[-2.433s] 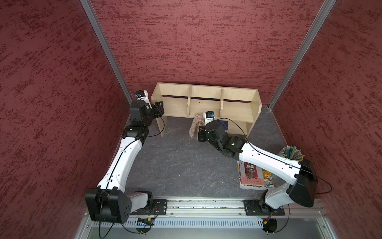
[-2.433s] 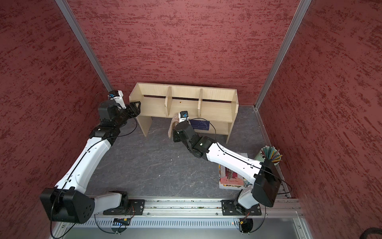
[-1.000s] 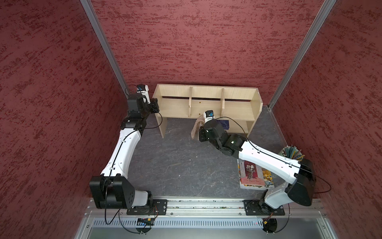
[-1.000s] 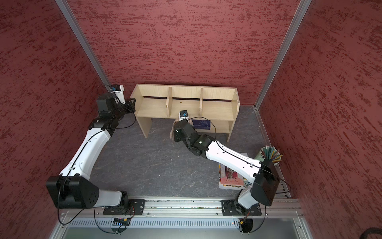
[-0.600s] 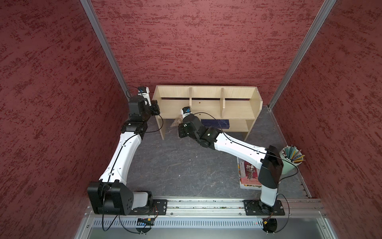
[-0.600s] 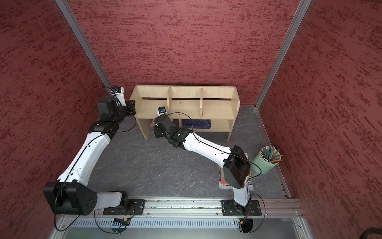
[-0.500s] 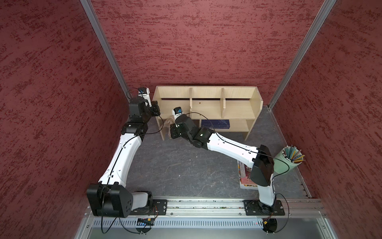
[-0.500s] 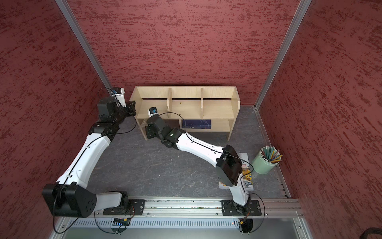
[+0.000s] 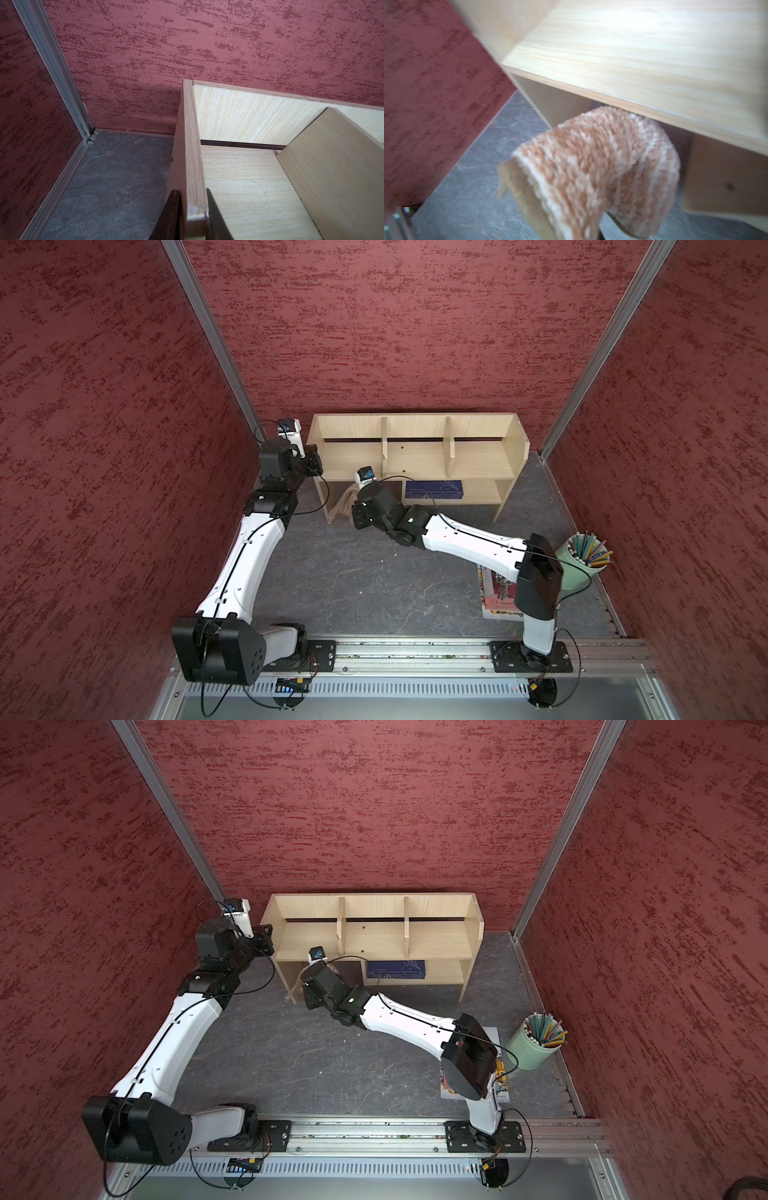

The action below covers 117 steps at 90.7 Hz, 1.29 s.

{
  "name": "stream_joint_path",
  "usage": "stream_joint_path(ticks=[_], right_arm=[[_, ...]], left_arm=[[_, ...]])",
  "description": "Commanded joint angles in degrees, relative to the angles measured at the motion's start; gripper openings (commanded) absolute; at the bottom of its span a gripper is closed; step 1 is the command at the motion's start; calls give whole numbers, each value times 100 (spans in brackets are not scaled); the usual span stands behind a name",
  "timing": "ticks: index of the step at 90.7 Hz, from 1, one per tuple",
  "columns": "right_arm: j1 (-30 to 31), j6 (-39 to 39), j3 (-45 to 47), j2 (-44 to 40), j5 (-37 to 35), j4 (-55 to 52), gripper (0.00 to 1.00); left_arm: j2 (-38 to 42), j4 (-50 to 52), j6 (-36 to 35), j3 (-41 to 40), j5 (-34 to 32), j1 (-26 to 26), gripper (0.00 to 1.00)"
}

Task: Wipe the bookshelf clean with a cloth
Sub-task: Wipe the dust from the shelf.

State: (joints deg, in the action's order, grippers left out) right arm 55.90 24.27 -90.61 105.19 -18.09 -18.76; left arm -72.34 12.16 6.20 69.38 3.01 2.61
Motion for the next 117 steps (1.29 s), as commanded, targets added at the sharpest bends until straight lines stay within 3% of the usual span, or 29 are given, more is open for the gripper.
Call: stream_joint_path(ticks=[1, 16, 34, 46, 63, 80, 101, 117], right_arm=[[-432, 143, 769, -1059, -796, -152, 0], [-1526, 347, 1748, -2398, -762, -799, 0], [-2888, 43, 2036, -3348, -793, -1644, 0], [-3705, -42, 1962, -3506, -650, -2021, 0], [-4139, -7, 1858, -3371, -646, -2142, 0], [-3878, 80, 2201, -3283, 588, -1075, 0], [-2303, 230, 2204, -2808, 570, -59, 0], [-1367, 253, 1872, -2386, 177, 455, 0]], left_arm=[[209, -85, 618, -160, 356, -77, 0], [226, -119, 601, -168, 476, -91, 0], [207, -135, 576, -166, 499, -85, 0], [145, -170, 534, -146, 569, -88, 0], [115, -185, 528, -142, 597, -87, 0], [106, -222, 553, -162, 666, -57, 0], [108, -283, 508, -231, 741, -33, 0], [85, -358, 549, -261, 866, -44, 0]])
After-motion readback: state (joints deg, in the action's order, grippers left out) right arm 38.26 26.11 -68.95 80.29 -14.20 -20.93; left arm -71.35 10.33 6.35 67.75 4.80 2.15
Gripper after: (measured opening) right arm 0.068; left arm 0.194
